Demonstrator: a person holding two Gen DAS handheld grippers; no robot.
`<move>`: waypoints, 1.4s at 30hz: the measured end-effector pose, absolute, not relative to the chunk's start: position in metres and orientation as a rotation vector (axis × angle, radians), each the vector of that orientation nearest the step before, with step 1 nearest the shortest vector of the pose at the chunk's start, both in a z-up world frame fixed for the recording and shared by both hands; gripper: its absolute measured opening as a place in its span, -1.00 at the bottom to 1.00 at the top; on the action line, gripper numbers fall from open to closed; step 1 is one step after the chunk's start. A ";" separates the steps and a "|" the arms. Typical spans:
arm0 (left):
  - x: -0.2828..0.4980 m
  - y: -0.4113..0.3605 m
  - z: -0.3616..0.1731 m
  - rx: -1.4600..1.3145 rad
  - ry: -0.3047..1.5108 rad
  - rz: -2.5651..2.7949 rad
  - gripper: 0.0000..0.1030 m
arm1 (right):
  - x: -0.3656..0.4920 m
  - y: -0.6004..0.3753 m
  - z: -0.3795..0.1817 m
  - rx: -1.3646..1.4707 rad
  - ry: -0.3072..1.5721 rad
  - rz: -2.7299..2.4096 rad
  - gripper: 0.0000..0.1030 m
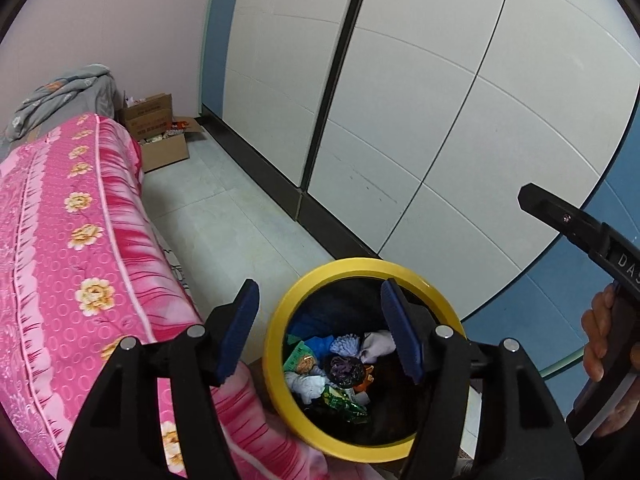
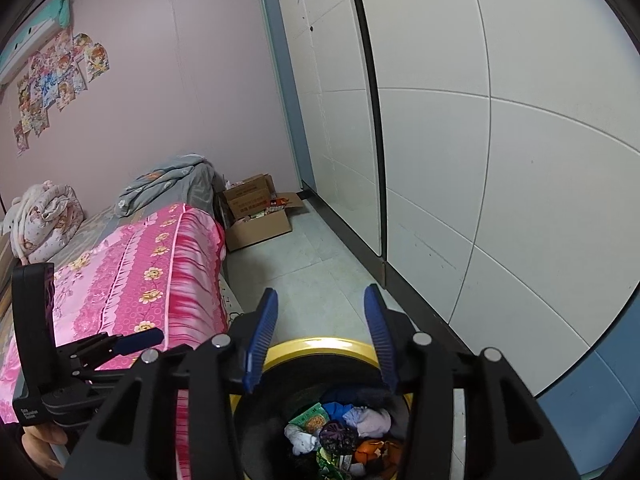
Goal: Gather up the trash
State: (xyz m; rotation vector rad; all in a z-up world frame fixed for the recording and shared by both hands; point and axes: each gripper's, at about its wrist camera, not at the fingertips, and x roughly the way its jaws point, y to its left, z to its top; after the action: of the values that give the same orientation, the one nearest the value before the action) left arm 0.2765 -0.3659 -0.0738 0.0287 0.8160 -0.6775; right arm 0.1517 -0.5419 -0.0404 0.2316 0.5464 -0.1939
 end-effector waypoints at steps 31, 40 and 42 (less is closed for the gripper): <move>0.171 -0.018 0.021 -0.087 0.547 -0.112 0.36 | 0.134 -0.290 0.023 0.113 0.480 0.209 -0.08; 0.115 0.028 0.009 -0.097 0.478 -0.017 0.59 | 0.112 -0.255 0.007 0.092 0.475 0.228 0.08; 0.101 0.033 0.005 -0.094 0.448 0.007 0.64 | 0.107 -0.250 0.002 0.088 0.467 0.218 0.27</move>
State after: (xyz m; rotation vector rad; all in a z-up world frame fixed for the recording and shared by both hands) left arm 0.1010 0.0325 0.0047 -0.0935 0.4483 0.0067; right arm 0.1071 -0.2500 0.0015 0.0884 0.4666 0.2181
